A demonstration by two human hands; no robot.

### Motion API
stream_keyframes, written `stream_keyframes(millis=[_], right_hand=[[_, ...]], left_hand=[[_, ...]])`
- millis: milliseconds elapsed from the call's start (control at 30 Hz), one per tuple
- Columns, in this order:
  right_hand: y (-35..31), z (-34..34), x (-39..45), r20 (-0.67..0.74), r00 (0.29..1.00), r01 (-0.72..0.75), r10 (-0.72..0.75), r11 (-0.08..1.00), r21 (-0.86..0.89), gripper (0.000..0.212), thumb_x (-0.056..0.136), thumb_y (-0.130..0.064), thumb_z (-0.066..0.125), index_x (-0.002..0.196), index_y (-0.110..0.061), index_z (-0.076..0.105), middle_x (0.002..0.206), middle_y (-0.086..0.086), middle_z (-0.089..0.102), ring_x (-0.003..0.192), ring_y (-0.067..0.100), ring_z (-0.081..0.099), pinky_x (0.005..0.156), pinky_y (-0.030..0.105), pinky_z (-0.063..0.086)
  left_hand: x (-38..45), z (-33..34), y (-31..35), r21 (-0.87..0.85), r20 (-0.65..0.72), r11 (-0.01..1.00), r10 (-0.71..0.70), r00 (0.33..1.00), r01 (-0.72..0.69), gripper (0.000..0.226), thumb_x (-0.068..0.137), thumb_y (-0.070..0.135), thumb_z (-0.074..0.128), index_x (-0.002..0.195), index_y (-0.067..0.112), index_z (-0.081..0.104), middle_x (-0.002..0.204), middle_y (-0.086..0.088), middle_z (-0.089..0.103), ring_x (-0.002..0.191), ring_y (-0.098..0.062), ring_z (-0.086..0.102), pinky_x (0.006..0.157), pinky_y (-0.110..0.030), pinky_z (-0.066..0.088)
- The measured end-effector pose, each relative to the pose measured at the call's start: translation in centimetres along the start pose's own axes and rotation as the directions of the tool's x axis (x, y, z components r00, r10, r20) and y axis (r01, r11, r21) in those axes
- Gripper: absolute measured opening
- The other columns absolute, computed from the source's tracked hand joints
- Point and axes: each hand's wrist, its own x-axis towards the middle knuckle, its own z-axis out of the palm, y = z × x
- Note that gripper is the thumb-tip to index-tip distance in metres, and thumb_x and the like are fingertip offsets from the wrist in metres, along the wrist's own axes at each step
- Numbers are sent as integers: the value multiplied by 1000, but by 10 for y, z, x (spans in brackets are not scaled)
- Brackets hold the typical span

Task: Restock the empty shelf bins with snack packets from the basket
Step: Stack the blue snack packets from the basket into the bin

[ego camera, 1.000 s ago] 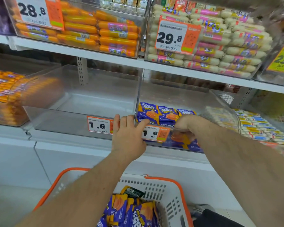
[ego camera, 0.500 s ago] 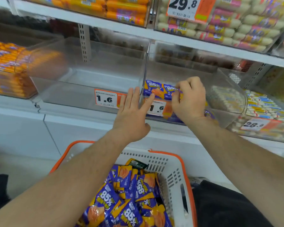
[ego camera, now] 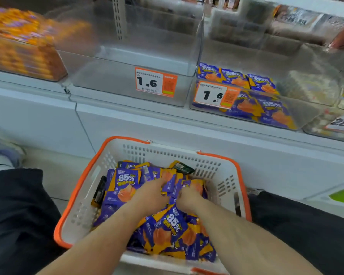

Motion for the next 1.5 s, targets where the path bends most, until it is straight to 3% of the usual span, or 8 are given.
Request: stream_keyframes(millis=[533,667,767,933,1000,1233,1367,1500], right_hand=[[-2,20,-22,113,977,-203,180,948,244,37,97,-20,52,69,-18,28,64,0,21,53,14,19,46,28,20],[-19,17,-33,11,999,-54,53,988,147,42,102,-1,35,68,-23,24,68,-1,22,55,5,23,40,15,37],[-13,9,-30,-16,998,-51,56,979,199,36,96,-3,46,65,-16,32,66,3,25,52,14,22,45,25,24],[-12,-74,-46,-136,988,106,-67,948,302,28,90,4,48,108,-16,58,97,8,56,67,16,46,51,25,33],[-9,-115,-60,-226,966,191,-126,937,293,23,91,-1,50,101,-21,57,90,1,56,67,14,49,52,23,37],[8,-206,-114,-582,808,418,-91,785,458,14,91,-10,60,104,-16,60,88,5,61,65,16,51,59,30,44],[17,-213,-143,-904,388,449,180,820,356,34,80,-16,70,111,-18,55,110,0,53,105,18,50,87,32,44],[10,-208,-165,-874,467,428,134,831,356,57,73,-34,77,122,-25,49,120,-6,43,117,10,41,91,24,38]], left_hand=[[-7,9,-7,-24,31,999,-41,999,42,52,96,20,50,147,19,39,150,1,43,133,-17,44,105,-30,41],[-8,9,-5,-18,27,999,-26,999,26,51,95,19,50,145,20,40,148,1,45,132,-16,45,105,-30,41],[-7,7,-8,-38,26,999,-26,999,27,54,95,21,53,147,20,37,149,1,44,129,-17,48,101,-30,45],[-4,-6,-1,-130,-22,991,-22,1000,19,65,93,28,60,150,22,27,145,1,44,94,-11,62,70,-25,51],[-3,-15,6,-213,-46,977,4,999,-14,58,91,29,63,141,26,36,132,4,53,86,-11,63,71,-31,54],[-6,-51,62,-455,-274,858,120,954,-238,12,90,6,57,93,16,63,72,-5,71,62,-15,70,63,-42,55],[-3,-74,104,-592,-387,739,89,918,-322,17,92,1,55,94,16,62,76,-5,72,68,-18,72,66,-43,56],[6,-91,146,-490,-475,742,215,854,-459,28,89,-1,55,86,25,63,72,1,72,63,-13,70,65,-36,56]])
